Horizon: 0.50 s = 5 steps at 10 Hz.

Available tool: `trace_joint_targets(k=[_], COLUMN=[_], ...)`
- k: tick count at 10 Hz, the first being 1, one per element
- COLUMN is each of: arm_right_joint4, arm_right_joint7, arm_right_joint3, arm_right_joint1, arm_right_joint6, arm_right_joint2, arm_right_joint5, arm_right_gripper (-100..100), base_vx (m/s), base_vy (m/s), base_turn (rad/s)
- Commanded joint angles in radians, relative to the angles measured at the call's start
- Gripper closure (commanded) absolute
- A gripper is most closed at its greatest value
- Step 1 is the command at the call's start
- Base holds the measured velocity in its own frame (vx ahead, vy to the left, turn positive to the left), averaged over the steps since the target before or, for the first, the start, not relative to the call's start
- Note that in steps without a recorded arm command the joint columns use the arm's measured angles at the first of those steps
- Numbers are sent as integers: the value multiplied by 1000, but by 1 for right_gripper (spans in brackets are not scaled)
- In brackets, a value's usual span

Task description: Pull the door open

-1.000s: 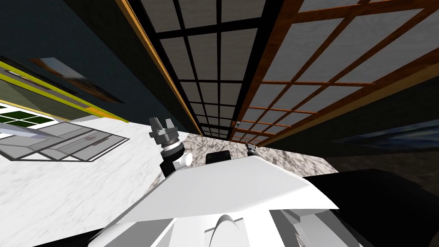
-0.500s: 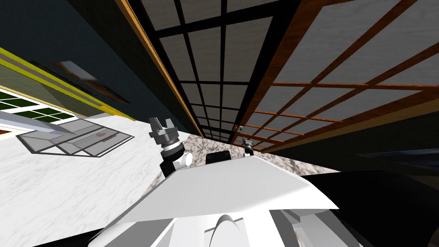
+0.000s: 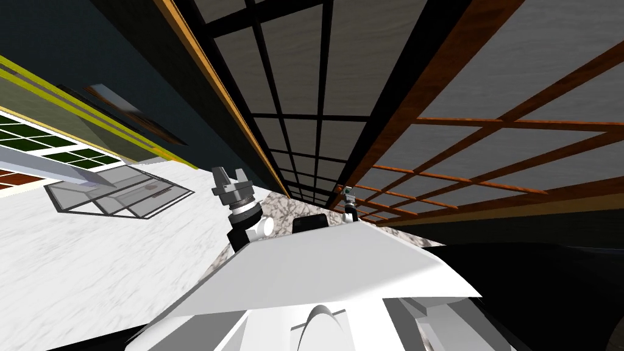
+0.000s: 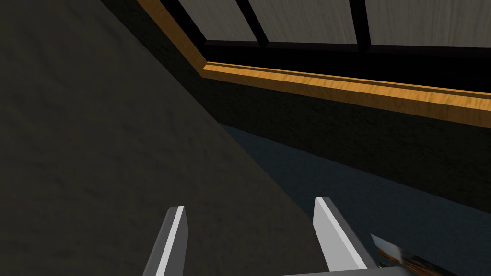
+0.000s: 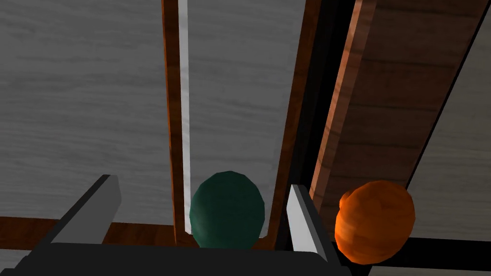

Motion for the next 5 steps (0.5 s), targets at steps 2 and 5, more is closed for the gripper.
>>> trace_joint_targets(k=[2,5], arm_right_joint4=[-4,-4], arm_right_joint7=[1,1], arm_right_joint3=[-1,-1], arm_right_joint1=[4,4], arm_right_joint6=[5,5], arm_right_joint2=[0,0], arm_right_joint5=[0,0], arm_right_gripper=[100,100], base_vx=[-17,-14], base_vy=[15,6], base_turn=[18,-6])
